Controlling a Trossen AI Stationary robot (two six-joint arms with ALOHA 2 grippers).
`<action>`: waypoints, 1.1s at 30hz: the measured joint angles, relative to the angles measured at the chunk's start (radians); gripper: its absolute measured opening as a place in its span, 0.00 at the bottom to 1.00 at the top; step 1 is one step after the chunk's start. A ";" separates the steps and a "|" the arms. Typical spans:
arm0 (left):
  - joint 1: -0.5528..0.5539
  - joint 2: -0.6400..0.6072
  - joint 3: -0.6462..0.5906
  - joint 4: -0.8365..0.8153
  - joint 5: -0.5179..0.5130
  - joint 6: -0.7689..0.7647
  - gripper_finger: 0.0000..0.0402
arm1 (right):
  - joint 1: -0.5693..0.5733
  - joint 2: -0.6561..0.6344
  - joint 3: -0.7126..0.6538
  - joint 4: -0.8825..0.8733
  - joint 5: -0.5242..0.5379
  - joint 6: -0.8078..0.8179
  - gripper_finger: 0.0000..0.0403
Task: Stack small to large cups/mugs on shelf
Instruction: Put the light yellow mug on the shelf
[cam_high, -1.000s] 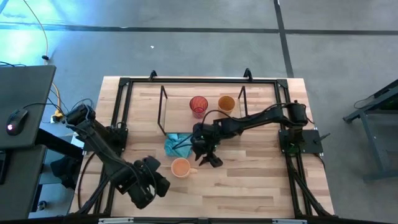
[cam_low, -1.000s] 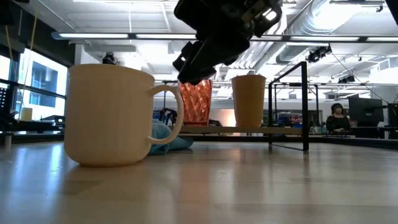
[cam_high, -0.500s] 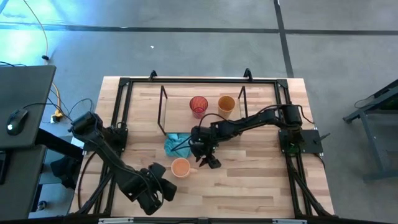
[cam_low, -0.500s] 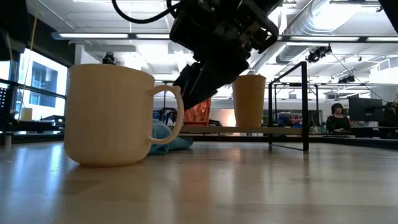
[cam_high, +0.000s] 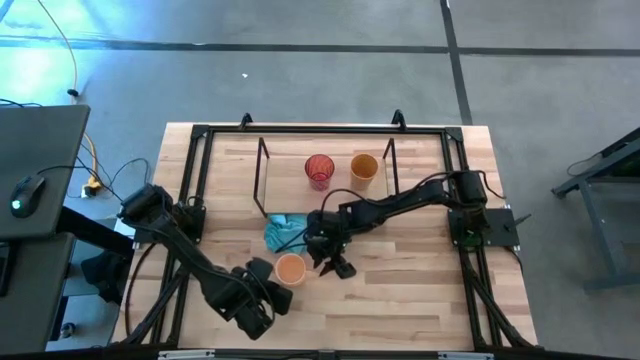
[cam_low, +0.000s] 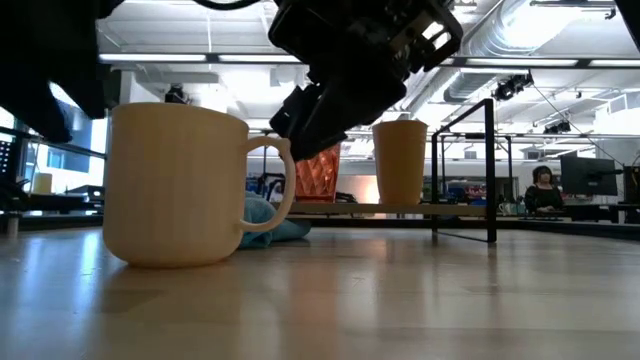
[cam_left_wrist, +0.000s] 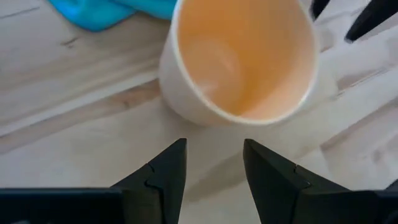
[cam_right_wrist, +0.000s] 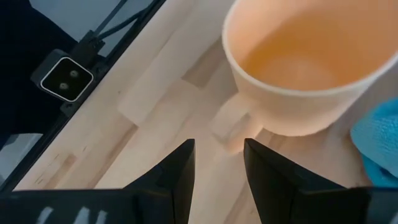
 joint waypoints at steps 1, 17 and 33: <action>0.000 0.000 0.000 -0.005 -0.002 0.000 0.37 | 0.001 0.000 0.000 0.006 0.000 0.005 0.32; 0.041 -0.001 -0.035 -0.053 -0.051 0.007 0.37 | 0.007 0.000 0.000 0.074 -0.001 0.042 0.32; 0.103 -0.002 -0.055 -0.041 -0.025 0.115 0.37 | 0.015 0.000 0.000 0.001 0.000 0.040 0.32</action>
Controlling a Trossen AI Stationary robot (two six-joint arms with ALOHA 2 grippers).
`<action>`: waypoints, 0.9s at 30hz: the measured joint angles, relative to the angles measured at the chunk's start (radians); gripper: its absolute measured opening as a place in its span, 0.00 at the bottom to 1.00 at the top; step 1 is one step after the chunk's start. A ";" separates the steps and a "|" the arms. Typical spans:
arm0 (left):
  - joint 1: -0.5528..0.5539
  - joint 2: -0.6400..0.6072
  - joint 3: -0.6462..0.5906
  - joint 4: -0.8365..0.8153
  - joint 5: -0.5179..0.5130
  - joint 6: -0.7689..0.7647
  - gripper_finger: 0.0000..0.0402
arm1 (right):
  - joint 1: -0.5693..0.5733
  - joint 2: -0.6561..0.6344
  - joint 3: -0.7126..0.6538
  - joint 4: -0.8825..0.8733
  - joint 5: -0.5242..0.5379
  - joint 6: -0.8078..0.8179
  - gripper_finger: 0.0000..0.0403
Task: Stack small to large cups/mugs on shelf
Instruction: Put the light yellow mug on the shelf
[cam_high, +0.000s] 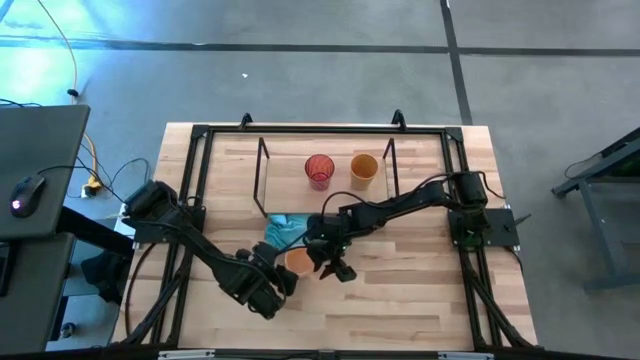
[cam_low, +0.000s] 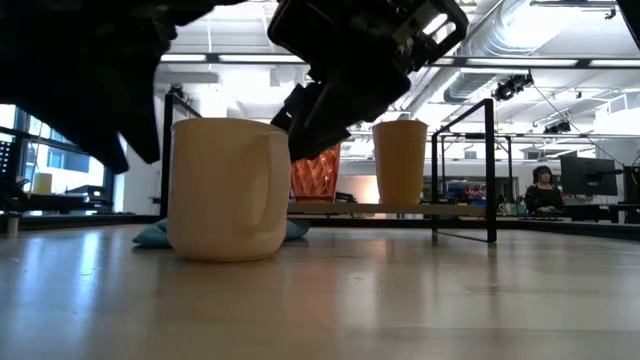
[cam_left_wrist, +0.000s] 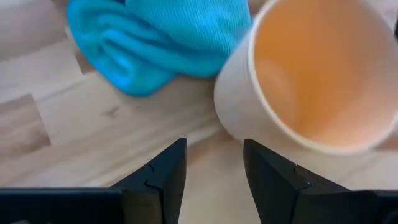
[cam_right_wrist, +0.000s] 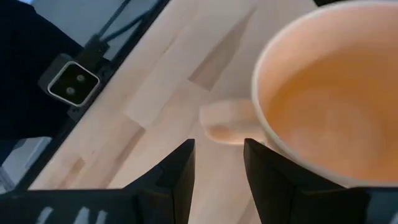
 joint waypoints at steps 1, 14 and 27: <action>-0.005 0.000 0.000 0.006 0.008 0.000 0.37 | -0.001 0.000 0.000 -0.006 0.000 -0.004 0.32; -0.040 0.000 0.000 0.094 -0.070 -0.045 0.37 | -0.002 0.000 0.000 0.010 -0.002 -0.017 0.32; -0.041 -0.001 0.000 0.042 -0.078 -0.053 0.37 | -0.001 0.000 0.000 0.131 -0.019 0.035 0.32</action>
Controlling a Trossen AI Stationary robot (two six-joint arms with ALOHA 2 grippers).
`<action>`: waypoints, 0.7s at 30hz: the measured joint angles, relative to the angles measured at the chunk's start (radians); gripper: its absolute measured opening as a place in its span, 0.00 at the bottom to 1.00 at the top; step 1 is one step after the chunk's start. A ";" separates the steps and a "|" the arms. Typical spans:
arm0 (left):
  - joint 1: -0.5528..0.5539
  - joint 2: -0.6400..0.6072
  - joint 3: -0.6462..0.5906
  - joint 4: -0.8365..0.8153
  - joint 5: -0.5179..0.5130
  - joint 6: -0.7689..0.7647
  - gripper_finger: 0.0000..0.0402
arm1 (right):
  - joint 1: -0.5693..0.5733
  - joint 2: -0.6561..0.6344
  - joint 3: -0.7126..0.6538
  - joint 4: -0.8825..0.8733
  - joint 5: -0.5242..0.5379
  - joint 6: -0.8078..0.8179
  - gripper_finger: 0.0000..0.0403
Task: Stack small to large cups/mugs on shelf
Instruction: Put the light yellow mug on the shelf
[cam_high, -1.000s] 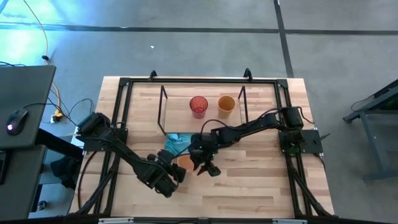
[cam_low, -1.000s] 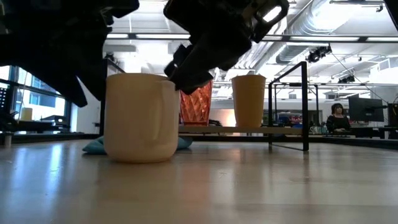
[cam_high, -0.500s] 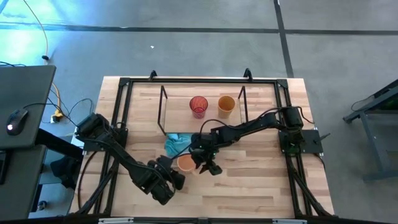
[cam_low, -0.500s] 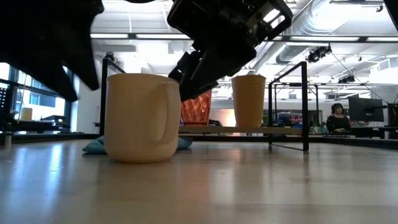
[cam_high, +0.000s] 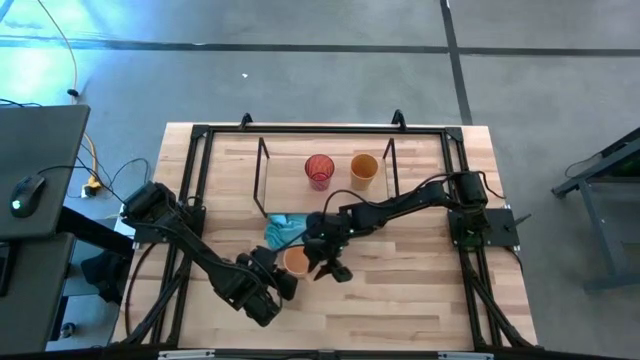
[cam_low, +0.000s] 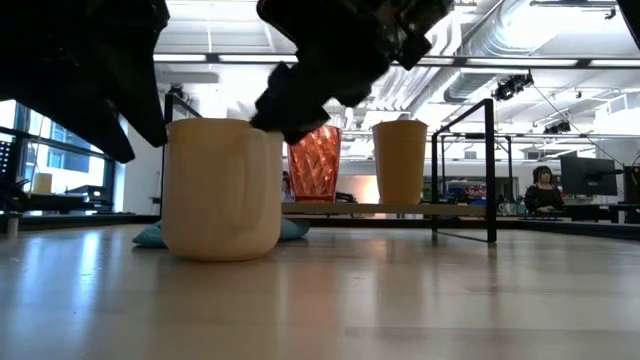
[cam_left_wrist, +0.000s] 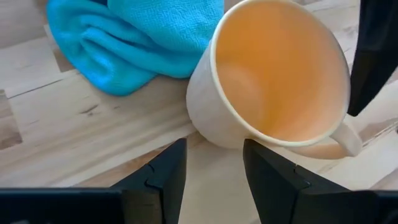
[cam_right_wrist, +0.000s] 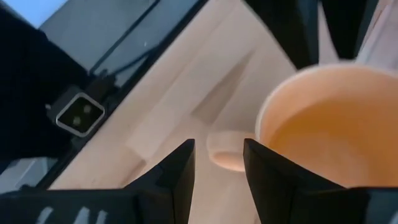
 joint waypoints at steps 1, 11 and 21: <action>0.000 0.000 0.000 -0.002 0.000 0.000 0.37 | 0.000 0.000 0.000 0.015 0.000 0.011 0.32; -0.021 -0.013 0.001 -0.002 0.041 -0.018 0.37 | -0.002 -0.003 0.000 -0.038 -0.026 0.018 0.32; -0.073 -0.018 0.002 0.061 0.030 -0.069 0.37 | -0.063 -0.050 0.000 -0.122 0.018 -0.040 0.32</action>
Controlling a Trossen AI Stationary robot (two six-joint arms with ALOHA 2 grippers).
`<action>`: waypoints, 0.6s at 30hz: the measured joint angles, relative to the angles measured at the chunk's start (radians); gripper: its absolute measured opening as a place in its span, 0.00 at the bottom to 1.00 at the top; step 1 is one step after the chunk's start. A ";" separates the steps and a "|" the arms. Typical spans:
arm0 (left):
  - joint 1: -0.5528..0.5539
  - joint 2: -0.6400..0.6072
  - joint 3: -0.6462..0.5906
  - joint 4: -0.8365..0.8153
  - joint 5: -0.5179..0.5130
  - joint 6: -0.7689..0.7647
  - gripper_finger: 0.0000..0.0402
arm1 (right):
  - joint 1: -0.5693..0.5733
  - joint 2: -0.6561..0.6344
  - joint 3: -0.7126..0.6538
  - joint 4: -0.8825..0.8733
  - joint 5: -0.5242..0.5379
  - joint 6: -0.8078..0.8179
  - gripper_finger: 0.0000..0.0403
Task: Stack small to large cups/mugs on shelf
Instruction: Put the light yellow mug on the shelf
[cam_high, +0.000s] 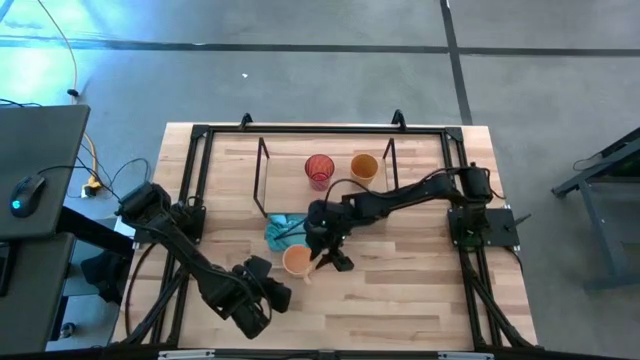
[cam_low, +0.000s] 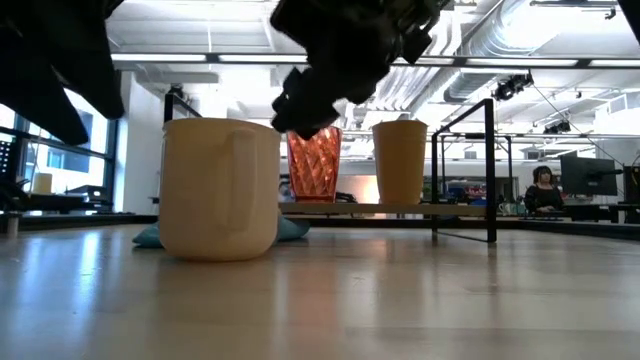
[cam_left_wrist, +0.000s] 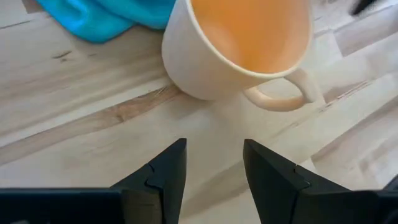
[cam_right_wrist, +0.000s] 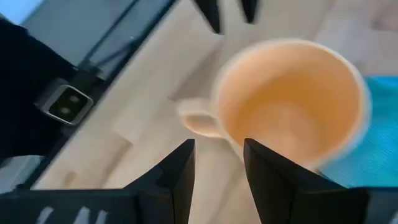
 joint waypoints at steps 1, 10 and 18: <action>0.000 0.003 0.000 0.002 -0.012 0.000 0.37 | -0.009 0.000 0.000 -0.010 0.007 -0.010 0.32; 0.000 0.002 -0.001 0.039 -0.057 0.001 0.37 | -0.073 -0.001 0.000 -0.060 0.089 -0.063 0.32; 0.001 0.005 -0.009 0.033 -0.064 0.000 0.37 | -0.072 -0.001 0.000 -0.062 0.060 -0.063 0.32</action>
